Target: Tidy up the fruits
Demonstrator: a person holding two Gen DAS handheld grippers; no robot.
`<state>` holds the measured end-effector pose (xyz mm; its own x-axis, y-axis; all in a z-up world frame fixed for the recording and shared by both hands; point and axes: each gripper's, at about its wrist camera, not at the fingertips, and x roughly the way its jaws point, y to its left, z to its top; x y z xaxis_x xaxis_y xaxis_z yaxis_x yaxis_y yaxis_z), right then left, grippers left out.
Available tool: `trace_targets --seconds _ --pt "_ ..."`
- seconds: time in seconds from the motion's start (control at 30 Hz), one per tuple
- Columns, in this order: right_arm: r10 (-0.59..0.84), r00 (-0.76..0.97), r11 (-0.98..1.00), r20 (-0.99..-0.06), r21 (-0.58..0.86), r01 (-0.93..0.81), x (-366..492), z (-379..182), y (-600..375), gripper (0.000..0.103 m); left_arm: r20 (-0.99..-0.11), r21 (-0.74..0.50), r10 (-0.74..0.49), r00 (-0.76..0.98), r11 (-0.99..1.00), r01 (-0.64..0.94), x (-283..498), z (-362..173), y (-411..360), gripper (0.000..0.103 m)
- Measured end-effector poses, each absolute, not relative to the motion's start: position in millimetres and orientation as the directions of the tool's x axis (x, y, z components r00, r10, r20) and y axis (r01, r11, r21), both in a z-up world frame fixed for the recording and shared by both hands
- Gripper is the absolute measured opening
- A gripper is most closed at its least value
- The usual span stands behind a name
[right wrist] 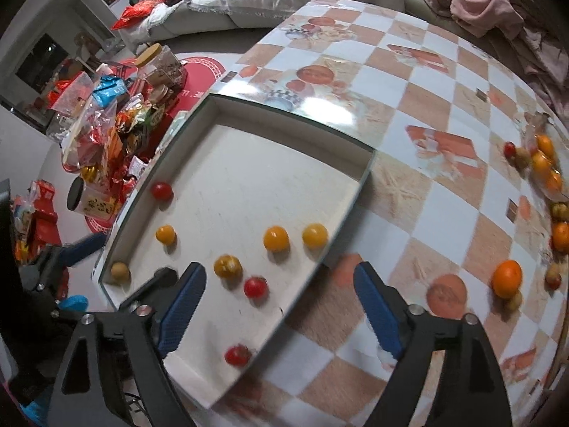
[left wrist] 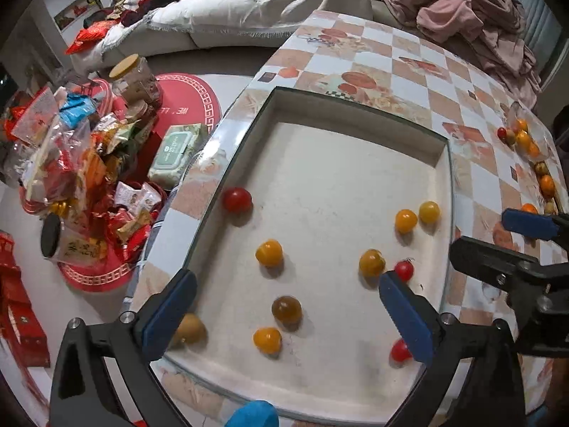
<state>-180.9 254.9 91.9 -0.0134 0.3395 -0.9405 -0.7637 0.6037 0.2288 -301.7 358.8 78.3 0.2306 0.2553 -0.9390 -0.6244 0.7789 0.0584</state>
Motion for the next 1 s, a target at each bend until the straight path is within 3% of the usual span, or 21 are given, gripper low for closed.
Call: trace_targets --seconds 0.13,0.2,0.67,1.0 --pt "0.324 -0.012 0.597 -0.946 0.214 -0.773 -181.4 105.4 240.4 0.094 -0.944 0.084 0.260 0.205 0.787 -0.611 -300.4 88.0 342.3 0.103" --pt "0.313 -0.023 0.590 -0.950 0.214 -0.778 -181.3 110.9 234.2 0.103 -0.944 0.083 0.257 0.205 0.791 -0.606 -300.5 94.6 333.5 0.103" --pt "0.257 -0.020 0.507 -0.966 0.152 -0.848 -209.6 170.2 180.7 0.103 -0.963 0.163 0.261 0.071 0.768 -0.619 -339.1 153.6 261.7 0.103" --pt "0.228 0.106 0.561 -0.968 0.042 -0.827 -234.5 187.2 188.2 0.103 -0.984 0.107 0.157 0.079 0.892 -0.439 -356.7 160.3 288.0 0.103"
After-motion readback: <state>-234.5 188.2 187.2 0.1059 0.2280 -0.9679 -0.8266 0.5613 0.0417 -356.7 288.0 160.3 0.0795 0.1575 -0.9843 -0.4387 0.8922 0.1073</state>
